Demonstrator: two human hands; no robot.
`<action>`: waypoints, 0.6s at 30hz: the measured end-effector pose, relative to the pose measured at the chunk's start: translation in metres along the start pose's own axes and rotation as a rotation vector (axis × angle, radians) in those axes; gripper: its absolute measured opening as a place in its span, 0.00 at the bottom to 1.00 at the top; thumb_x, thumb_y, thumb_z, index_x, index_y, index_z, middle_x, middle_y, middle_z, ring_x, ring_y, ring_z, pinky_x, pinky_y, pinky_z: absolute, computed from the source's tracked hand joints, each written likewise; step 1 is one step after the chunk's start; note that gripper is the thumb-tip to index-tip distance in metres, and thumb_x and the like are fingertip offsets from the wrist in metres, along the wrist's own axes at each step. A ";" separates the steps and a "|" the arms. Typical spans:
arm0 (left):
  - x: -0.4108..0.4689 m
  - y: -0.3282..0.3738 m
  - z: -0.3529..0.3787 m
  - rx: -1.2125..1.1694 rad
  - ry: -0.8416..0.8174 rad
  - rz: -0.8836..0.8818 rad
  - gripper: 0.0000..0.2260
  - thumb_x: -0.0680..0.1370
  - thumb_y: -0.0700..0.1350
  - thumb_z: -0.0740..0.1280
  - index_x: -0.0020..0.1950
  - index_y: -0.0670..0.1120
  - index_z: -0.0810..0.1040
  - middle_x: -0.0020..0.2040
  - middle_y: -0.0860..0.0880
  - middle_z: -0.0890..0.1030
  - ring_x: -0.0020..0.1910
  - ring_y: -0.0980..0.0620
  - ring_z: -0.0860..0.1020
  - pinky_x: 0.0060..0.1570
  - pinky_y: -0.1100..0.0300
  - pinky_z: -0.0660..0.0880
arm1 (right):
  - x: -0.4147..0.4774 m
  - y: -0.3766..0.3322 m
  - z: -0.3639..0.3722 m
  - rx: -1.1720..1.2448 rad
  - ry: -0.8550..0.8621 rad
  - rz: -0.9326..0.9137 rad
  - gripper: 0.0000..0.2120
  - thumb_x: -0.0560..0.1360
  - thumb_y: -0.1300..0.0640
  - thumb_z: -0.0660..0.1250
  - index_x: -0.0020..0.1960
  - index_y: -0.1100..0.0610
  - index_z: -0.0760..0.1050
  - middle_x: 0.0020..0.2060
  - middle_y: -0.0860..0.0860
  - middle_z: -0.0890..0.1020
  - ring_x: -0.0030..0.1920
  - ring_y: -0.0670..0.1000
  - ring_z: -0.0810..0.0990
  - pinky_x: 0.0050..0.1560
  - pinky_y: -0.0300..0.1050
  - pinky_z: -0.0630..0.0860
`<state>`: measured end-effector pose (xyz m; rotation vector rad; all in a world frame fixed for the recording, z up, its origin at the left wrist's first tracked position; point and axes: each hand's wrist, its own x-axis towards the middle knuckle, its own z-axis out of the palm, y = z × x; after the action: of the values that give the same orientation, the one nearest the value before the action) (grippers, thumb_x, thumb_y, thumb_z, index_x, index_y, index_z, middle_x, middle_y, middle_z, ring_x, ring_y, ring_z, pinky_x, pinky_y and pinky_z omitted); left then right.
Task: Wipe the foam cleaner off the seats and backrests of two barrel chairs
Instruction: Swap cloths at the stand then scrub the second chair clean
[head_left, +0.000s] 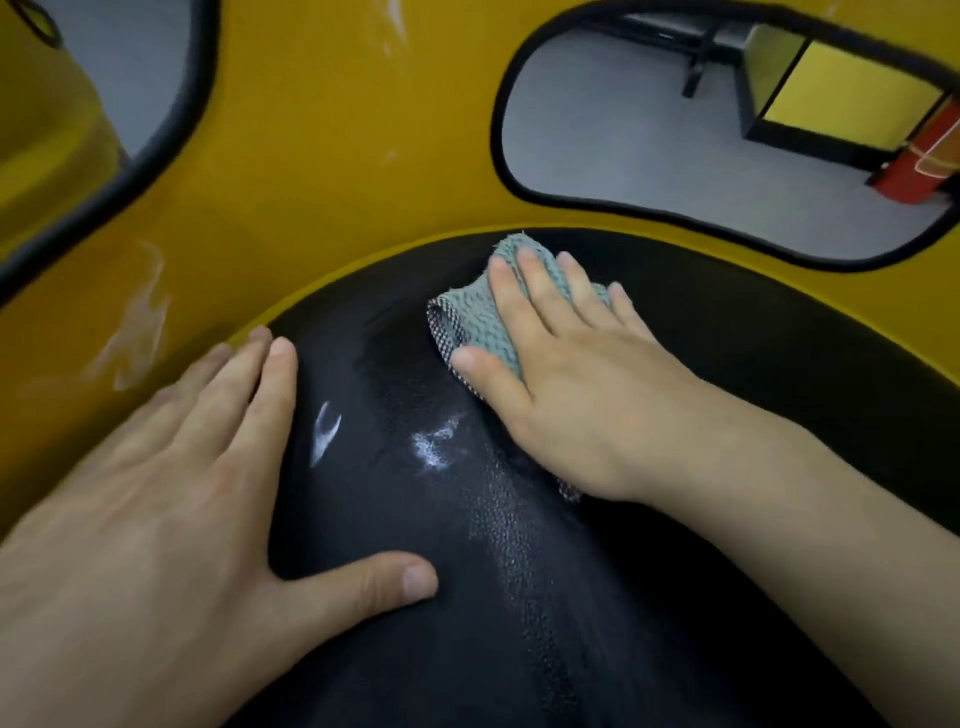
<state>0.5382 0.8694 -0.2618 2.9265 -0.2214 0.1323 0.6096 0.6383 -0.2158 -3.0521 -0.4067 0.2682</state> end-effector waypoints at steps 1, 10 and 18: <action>0.000 0.000 -0.001 0.005 0.000 0.005 0.64 0.61 0.87 0.53 0.81 0.41 0.59 0.80 0.44 0.62 0.77 0.45 0.62 0.74 0.44 0.59 | 0.002 0.001 -0.001 -0.004 0.004 -0.004 0.35 0.80 0.33 0.35 0.79 0.47 0.28 0.79 0.45 0.31 0.78 0.50 0.29 0.79 0.56 0.35; -0.015 0.022 -0.026 -0.085 -0.087 -0.169 0.68 0.53 0.89 0.36 0.82 0.46 0.35 0.81 0.51 0.36 0.78 0.58 0.37 0.76 0.61 0.38 | -0.106 -0.010 0.031 -0.076 -0.053 -0.134 0.37 0.82 0.35 0.40 0.78 0.58 0.64 0.77 0.56 0.66 0.75 0.62 0.66 0.68 0.59 0.60; -0.035 0.036 -0.037 -0.031 -0.120 -0.294 0.64 0.55 0.87 0.39 0.82 0.51 0.32 0.82 0.56 0.35 0.78 0.62 0.36 0.71 0.67 0.35 | 0.020 -0.011 -0.002 -0.018 -0.093 -0.038 0.37 0.80 0.31 0.37 0.80 0.49 0.31 0.80 0.48 0.32 0.79 0.54 0.32 0.78 0.60 0.36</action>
<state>0.4952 0.8472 -0.2220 2.8982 0.1882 -0.0907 0.6258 0.6536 -0.2158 -3.0539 -0.4746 0.4082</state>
